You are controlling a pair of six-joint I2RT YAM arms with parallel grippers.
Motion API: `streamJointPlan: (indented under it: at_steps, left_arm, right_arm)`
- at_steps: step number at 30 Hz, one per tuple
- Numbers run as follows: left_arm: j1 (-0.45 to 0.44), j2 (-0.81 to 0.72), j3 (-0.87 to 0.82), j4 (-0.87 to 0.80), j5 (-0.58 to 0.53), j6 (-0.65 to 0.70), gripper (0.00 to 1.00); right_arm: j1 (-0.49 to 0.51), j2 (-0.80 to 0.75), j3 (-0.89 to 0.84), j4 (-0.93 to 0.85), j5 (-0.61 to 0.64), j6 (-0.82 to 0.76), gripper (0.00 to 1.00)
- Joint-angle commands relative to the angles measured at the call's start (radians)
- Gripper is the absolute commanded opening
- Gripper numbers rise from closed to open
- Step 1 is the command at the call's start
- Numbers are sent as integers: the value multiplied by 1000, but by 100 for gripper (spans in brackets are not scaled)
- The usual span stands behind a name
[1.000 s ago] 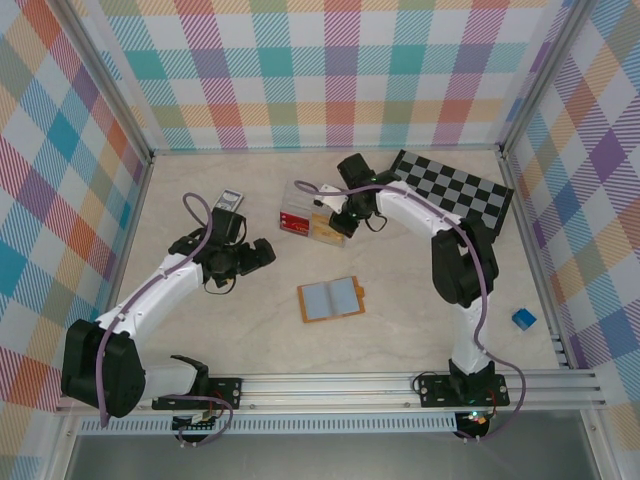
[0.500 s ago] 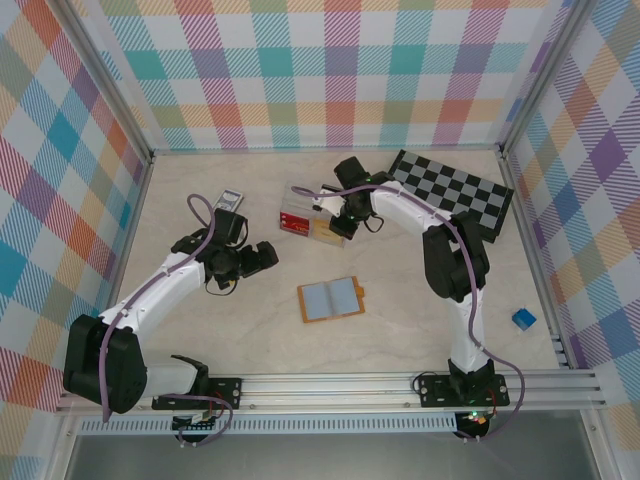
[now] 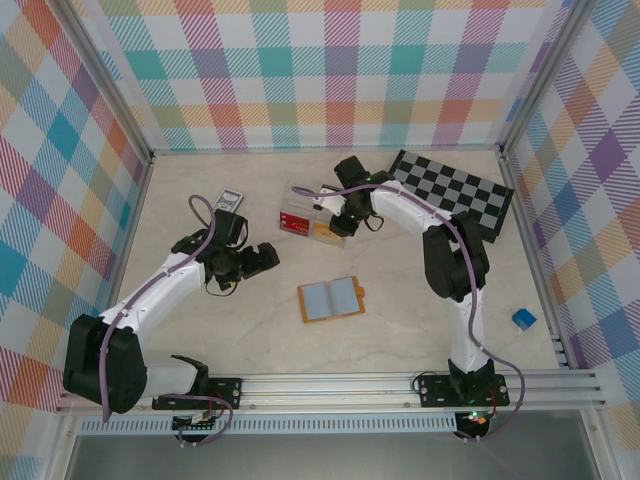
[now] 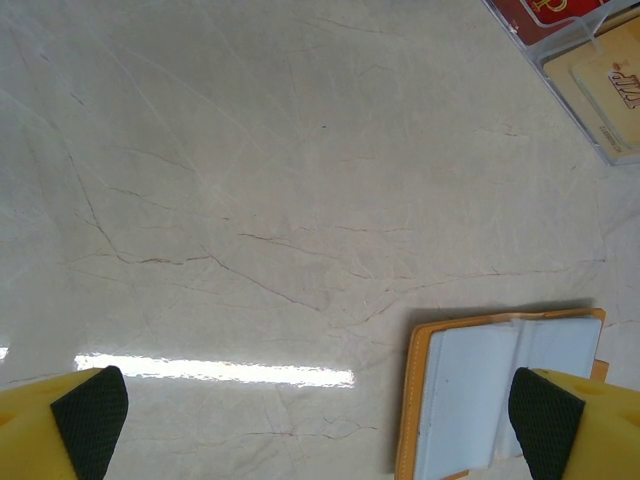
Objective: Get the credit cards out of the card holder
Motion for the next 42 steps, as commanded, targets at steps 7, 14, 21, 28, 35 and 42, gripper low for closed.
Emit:
streamJointPlan:
  at_steps: [7, 14, 21, 28, 35, 42]
  left_arm:
    - [15, 0, -22, 10, 82, 17, 100]
    - [8, 13, -41, 56, 165, 4, 100]
    - [-85, 48, -71, 192, 320, -127, 94]
    - [-256, 142, -21, 210, 226, -250, 77]
    - [-321, 257, 12, 203, 174, -294, 56]
    - [-338, 347, 54, 190, 152, -290, 44]
  right_arm:
    - [5, -254, -140, 57, -105, 259, 39]
    - [10, -533, -481, 261, -186, 670, 55]
    - [21, -680, -710, 292, -158, 1046, 61]
    - [60, -672, -872, 358, -201, 1211, 60]
    - [108, -627, -906, 362, -181, 1256, 59]
    - [122, -573, -911, 357, -153, 1257, 58]
